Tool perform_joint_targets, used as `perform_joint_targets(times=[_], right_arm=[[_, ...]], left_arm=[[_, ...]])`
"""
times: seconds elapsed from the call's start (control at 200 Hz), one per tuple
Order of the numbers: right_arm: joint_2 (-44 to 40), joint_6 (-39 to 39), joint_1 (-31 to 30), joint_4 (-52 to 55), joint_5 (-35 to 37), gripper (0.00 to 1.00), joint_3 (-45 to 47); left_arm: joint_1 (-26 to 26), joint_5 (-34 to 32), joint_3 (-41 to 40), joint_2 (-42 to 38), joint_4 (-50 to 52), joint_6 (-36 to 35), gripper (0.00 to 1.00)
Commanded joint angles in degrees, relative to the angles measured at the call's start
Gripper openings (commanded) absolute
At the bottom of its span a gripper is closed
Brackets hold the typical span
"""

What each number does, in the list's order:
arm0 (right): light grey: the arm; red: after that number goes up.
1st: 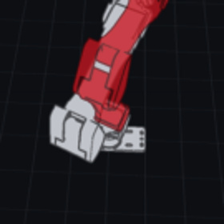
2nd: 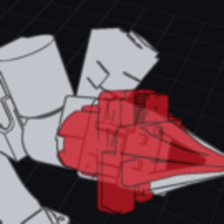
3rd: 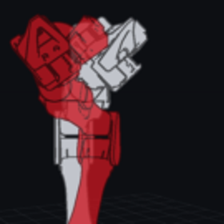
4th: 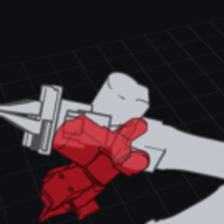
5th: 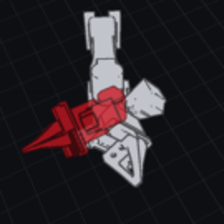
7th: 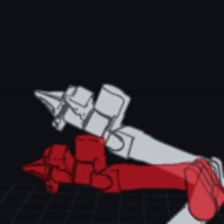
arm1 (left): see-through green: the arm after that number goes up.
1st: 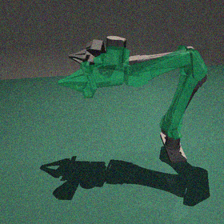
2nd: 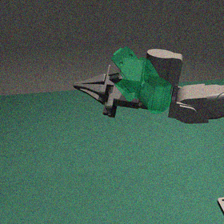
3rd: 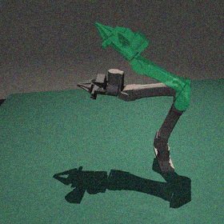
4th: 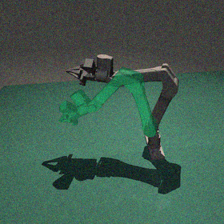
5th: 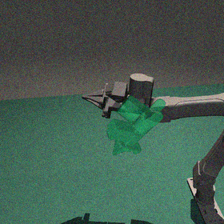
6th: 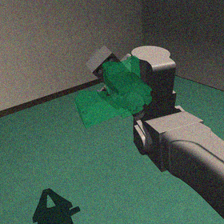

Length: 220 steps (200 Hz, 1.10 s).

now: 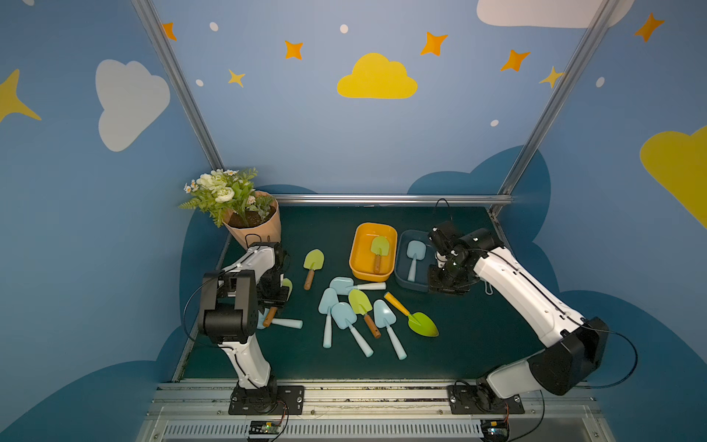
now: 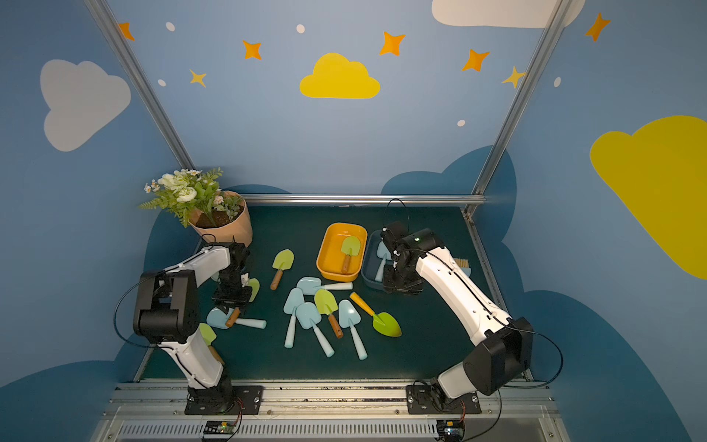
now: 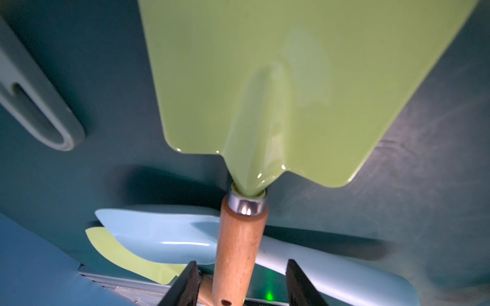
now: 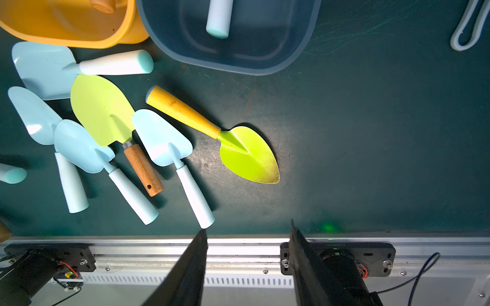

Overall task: Sort the small shovels by color and place them into the storage box
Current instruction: Pick up the shovel from the center of the board.

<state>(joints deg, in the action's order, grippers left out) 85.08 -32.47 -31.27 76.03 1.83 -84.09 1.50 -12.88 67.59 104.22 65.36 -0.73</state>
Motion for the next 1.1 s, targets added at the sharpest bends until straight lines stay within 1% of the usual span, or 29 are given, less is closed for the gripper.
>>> perform_joint_targets(times=[0.0, 0.18, 0.425, 0.531, 0.796, 1.096], right_arm=[[0.5, 0.5, 0.2, -0.6, -0.4, 0.51, 0.4], [0.7, 0.3, 0.2, -0.8, -0.6, 0.51, 0.5], [1.0, 0.3, 0.2, -1.0, -1.0, 0.52, 0.5], [0.9, 0.3, 0.2, -1.0, -1.2, 0.51, 0.5], [0.8, 0.3, 0.2, -1.0, -1.0, 0.51, 0.8], [1.1, 0.2, 0.2, -1.3, -1.3, 0.51, 1.0]], left_arm=[[0.2, 0.5, -0.4, 1.2, -0.6, -0.2, 0.42], [0.2, 0.4, -0.1, 1.3, -0.8, -0.3, 0.39], [0.3, -0.4, -1.3, -1.2, -0.5, 0.4, 0.34], [0.3, -0.3, -1.4, -0.8, -0.4, 0.4, 0.32], [-0.2, -0.4, -0.1, 0.4, -0.4, 0.2, 0.21], [-1.1, -1.0, -0.3, 0.5, -1.1, 0.3, 0.05]])
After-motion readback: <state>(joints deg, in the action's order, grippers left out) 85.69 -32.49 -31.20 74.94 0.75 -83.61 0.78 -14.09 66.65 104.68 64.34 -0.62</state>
